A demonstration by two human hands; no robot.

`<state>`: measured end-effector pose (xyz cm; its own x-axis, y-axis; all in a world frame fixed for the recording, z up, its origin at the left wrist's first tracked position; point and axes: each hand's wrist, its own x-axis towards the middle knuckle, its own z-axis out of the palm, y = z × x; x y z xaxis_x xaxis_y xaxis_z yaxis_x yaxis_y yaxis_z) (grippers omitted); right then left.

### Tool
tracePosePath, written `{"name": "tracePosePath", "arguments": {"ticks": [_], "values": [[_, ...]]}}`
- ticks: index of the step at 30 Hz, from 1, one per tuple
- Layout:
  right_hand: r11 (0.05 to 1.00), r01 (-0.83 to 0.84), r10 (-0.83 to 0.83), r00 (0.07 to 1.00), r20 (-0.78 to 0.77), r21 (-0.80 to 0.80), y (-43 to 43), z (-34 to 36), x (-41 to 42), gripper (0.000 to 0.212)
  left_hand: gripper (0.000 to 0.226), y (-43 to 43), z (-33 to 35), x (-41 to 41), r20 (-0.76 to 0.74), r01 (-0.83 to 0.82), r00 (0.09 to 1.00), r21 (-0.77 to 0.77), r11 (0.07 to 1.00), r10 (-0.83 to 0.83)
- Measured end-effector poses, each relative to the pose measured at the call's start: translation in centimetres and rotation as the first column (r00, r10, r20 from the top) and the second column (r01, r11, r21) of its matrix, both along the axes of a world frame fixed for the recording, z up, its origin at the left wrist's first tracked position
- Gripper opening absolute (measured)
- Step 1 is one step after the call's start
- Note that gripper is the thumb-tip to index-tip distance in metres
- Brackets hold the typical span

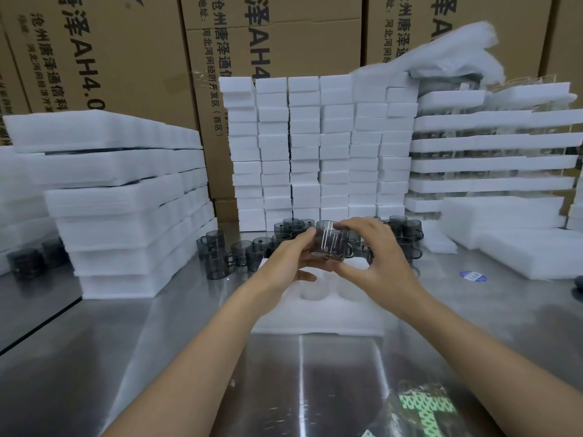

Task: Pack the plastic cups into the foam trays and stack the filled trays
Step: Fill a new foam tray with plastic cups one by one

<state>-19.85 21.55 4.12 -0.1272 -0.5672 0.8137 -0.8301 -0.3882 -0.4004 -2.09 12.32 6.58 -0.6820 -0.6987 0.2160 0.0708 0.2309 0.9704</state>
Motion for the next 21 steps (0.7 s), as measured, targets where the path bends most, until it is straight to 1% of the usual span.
{"name": "tracePosePath", "arguments": {"ticks": [3, 6, 8, 10, 11, 13, 15, 18, 21], "values": [[1.000, 0.019, -0.019, 1.000, 0.004, 0.025, -0.2, 0.0, -0.4, 0.060, 0.043, 0.0, -0.1, 0.1, 0.016, -0.003, 1.000, -0.087, 0.996, 0.004], [0.997, -0.019, 0.016, 0.999, 0.041, 0.072, -0.1, 0.1, -0.8, 0.060, 0.030, 0.2, -0.4, 0.1, 0.006, -0.065, 0.998, -0.210, 0.976, 0.067], [0.988, -0.059, 0.041, 0.992, 0.123, 0.144, 0.0, 0.4, -1.2, 0.059, 0.025, 0.1, -0.4, 0.0, -0.029, -0.103, 0.995, -0.208, 0.973, 0.099], [0.975, -0.118, 0.066, 0.963, 0.263, 0.187, 0.1, 0.9, -1.7, 0.060, 0.024, 0.1, -0.2, 0.1, -0.035, -0.121, 0.993, -0.180, 0.976, 0.117], [0.974, -0.138, 0.073, 0.943, 0.325, 0.181, 0.1, 1.2, -1.9, 0.056, 0.025, 0.0, -0.1, 0.1, -0.032, -0.122, 0.992, -0.162, 0.979, 0.118], [0.972, -0.168, 0.087, 0.908, 0.410, 0.167, 0.2, 1.7, -2.3, 0.038, 0.030, -0.1, 0.0, 0.2, -0.033, -0.092, 0.995, -0.119, 0.989, 0.089], [0.958, -0.211, 0.106, 0.889, 0.446, 0.193, 0.3, 1.7, -2.2, 0.023, 0.036, -0.2, -0.1, 0.2, -0.032, -0.048, 0.998, -0.103, 0.994, 0.045], [0.939, -0.263, 0.127, 0.865, 0.485, 0.222, 0.1, 1.5, -2.0, 0.028, 0.038, -0.2, -0.3, 0.1, -0.007, -0.023, 1.000, -0.135, 0.991, 0.022], [0.911, -0.303, 0.109, 0.831, 0.546, 0.280, 0.0, 1.6, -2.3, 0.023, 0.041, -0.3, -0.5, 0.0, 0.016, -0.029, 0.999, -0.171, 0.985, 0.032]]}}
